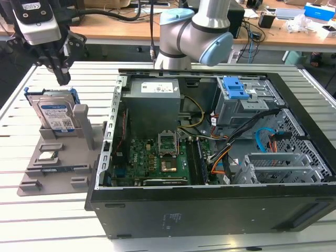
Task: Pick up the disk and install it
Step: 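Reach for the disk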
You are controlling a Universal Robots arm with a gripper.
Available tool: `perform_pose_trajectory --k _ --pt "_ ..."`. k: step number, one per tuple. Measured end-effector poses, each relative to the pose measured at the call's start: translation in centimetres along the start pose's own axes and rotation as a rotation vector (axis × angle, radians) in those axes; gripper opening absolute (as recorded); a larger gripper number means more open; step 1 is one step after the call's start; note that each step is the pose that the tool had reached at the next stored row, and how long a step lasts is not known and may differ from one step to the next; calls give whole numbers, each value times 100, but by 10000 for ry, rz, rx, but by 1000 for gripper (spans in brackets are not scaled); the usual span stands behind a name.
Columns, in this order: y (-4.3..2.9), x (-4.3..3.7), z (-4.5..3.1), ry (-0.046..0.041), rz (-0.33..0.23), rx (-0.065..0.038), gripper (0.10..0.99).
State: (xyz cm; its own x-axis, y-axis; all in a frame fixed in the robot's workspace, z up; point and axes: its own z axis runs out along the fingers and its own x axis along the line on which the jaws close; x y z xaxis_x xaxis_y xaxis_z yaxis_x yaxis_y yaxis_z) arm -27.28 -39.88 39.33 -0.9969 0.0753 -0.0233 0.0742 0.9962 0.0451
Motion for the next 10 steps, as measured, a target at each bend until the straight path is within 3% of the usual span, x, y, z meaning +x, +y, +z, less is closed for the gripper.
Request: perform_pose_trajectory --k 10 --pt "-11 140 -4 0 -1 0 102"
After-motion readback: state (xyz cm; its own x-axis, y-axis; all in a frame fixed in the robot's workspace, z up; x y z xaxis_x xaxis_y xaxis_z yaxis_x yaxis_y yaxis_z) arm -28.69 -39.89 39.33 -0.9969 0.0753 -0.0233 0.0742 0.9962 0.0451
